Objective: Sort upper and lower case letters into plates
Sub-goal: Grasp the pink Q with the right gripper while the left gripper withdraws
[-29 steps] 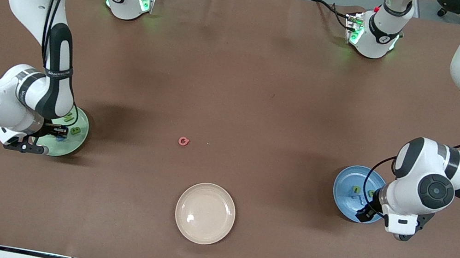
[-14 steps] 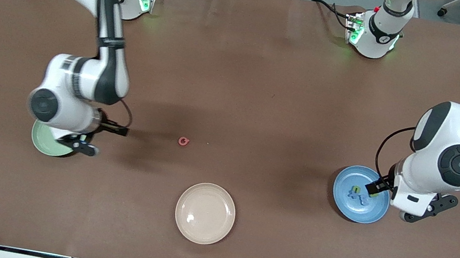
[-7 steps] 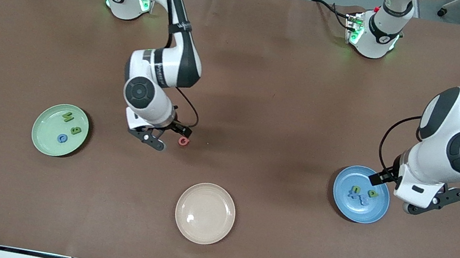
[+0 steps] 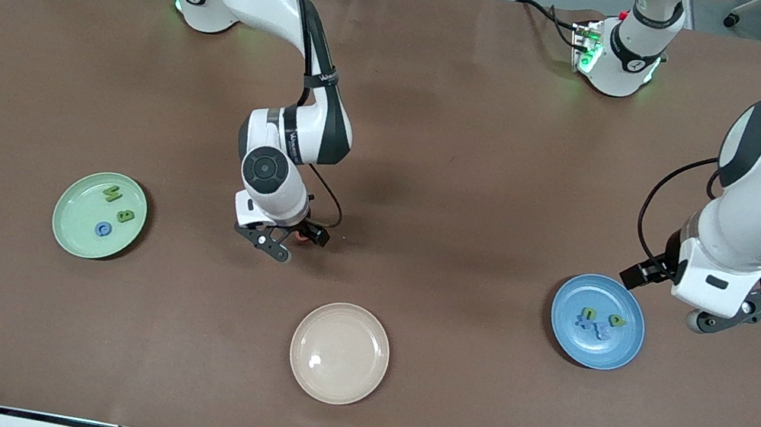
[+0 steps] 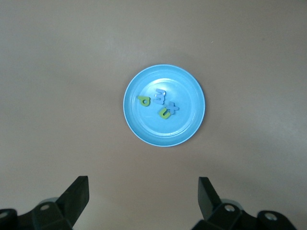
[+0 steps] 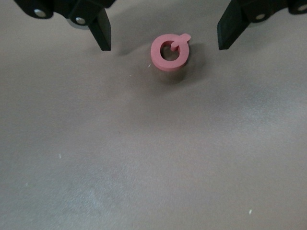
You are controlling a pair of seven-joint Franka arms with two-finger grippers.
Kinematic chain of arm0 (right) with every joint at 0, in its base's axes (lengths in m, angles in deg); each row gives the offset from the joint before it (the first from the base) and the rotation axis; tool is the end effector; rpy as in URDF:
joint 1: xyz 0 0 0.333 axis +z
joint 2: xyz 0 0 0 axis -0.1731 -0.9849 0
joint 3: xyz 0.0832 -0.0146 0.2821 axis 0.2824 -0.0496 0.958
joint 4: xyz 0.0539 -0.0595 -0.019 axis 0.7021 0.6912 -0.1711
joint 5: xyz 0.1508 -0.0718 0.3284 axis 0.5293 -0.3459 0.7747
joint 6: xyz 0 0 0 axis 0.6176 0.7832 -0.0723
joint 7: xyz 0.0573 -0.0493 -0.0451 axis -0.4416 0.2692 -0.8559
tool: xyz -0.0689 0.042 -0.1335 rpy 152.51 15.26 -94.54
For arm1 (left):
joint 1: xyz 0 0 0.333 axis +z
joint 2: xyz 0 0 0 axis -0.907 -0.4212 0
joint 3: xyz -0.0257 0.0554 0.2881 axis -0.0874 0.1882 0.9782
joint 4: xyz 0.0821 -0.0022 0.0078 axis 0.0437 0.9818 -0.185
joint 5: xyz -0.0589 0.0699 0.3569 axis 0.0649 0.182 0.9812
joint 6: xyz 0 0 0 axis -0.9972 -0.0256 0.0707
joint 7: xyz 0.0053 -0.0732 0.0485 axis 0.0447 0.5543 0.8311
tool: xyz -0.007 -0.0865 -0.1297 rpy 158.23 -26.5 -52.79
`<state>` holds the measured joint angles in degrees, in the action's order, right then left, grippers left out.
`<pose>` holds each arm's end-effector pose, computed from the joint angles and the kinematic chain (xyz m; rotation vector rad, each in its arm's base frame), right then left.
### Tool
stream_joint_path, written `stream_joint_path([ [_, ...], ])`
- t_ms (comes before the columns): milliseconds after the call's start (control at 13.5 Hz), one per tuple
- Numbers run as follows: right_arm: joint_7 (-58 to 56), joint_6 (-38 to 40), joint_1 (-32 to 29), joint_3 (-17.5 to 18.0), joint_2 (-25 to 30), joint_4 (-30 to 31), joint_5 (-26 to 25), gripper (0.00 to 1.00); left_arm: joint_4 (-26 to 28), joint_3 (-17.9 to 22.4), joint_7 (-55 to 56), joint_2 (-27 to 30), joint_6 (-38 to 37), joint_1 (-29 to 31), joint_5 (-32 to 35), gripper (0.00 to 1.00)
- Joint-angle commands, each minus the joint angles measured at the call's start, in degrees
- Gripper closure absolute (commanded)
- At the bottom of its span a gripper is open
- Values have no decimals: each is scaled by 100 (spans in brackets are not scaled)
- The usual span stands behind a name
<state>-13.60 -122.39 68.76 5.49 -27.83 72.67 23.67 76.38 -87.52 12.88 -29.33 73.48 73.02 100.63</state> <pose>0.5381 0.3347 0.1393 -3.0483 0.6977 0.0940 0.5970 -0.1118 0.4433 -2.9182 -0.6217 -0.0067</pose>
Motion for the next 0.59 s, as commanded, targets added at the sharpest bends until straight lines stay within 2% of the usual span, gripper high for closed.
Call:
stream_joint_path([
  [0,62,-60,-218,267,-42,-108,111,16,-22,3,-632,293,-78,95,-126,0],
  [222,106,-105,-254,312,-77,-117,111,23,-22,-14,-1590,531,-297,244,-143,0],
  [443,106,-131,-263,321,-112,-126,111,38,-5,12,-2135,751,-350,235,-99,0],
  [517,106,-140,-263,321,-112,-126,111,46,-13,38,-2460,847,-359,218,-108,0],
])
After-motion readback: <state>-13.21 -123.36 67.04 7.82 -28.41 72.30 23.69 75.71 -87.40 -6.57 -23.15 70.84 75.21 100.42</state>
